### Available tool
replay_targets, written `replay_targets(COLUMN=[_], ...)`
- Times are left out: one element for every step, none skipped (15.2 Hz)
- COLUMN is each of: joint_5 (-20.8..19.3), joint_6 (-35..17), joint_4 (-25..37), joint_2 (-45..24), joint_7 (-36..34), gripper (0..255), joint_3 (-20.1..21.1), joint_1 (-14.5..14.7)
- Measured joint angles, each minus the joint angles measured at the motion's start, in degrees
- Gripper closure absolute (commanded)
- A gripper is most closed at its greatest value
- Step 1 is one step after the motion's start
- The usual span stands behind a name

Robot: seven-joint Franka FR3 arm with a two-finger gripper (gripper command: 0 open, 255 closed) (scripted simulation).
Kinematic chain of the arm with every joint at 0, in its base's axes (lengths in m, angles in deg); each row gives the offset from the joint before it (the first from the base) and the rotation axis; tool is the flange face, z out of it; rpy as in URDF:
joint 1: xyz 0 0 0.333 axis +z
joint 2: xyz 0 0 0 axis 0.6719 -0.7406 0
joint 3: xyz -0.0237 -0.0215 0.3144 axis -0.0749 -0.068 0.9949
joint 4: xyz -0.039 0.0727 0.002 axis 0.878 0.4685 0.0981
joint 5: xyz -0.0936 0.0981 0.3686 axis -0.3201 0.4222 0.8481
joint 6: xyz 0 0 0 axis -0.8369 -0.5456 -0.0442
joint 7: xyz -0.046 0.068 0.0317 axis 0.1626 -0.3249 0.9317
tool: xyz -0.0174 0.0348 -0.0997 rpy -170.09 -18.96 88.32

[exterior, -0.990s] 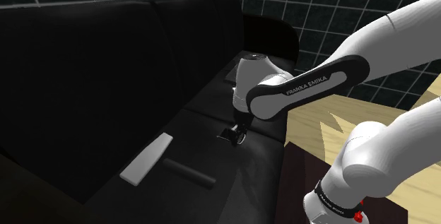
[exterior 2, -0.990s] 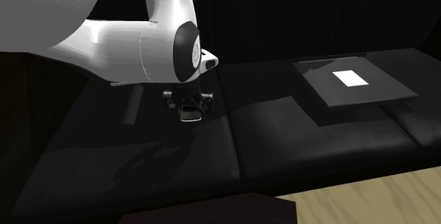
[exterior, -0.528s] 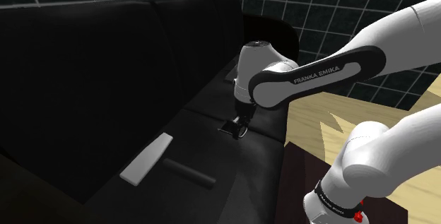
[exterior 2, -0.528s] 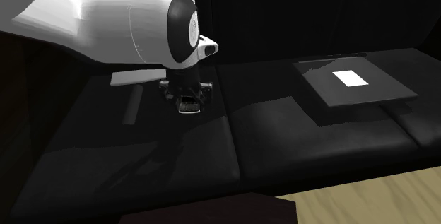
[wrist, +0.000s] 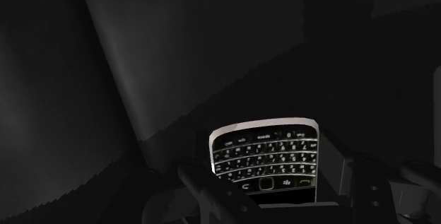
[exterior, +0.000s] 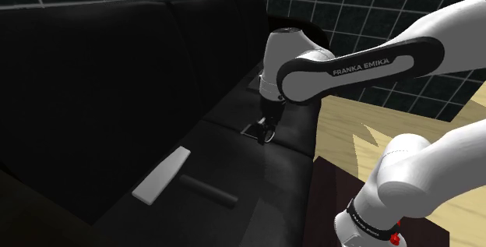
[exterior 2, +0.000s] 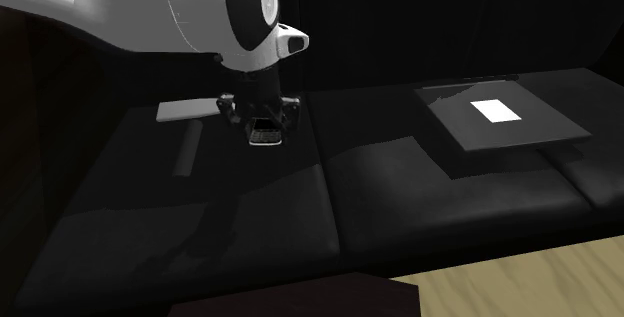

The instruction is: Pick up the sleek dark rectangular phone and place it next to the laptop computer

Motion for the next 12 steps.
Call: replay_targets(joint_5=[0.0, -0.4, -0.9, -1.5, -2.1, -2.7, -3.4, -3.9, -4.4, -4.9, -5.3, -5.8], joint_6=[0.5, 0.8, 1.0, 0.6, 0.8, 0.4, 0.3, -0.1, -0.9, -0.8, -0.7, -0.7], joint_4=[0.3, 0.8, 1.8, 2.8, 3.7, 4.5, 5.7, 6.8, 7.4, 9.2, 10.4, 12.0], joint_2=[0.2, -0.1, -0.9, -2.3, -3.1, -4.4, -5.6, -7.1, -8.7, -10.4, -11.4, -13.1], joint_7=[0.0, 0.5, 1.3, 2.3, 3.4, 4.6, 5.8, 6.8, 7.9, 9.0, 10.1, 11.3], gripper=[255, 255, 255, 255, 255, 255, 255, 255, 255, 255, 255, 255], joint_3=[0.0, -0.5, -1.1, -1.9, -2.8, -3.7, -4.6, -5.4, -6.2, -7.0, -7.8, -8.7], joint_1=[0.0, -0.4, -0.9, -1.7, -2.4, -3.1, -3.9, -4.5, -5.1, -5.8, -6.3, -7.0])
